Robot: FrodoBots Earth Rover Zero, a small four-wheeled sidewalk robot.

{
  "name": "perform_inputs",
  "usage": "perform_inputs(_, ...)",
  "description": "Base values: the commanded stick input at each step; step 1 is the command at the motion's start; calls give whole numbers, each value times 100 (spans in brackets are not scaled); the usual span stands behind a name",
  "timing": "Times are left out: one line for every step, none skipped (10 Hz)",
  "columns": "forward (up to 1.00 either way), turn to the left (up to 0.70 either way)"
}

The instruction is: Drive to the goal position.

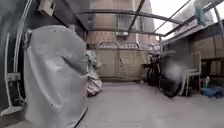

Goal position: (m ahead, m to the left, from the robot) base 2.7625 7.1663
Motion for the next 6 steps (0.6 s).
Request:
perform_inputs(-70,-27)
perform_inputs(-70,-27)
perform_inputs(-70,-27)
perform_inputs(-70,-27)
perform_inputs(-70,-27)
perform_inputs(-70,-27)
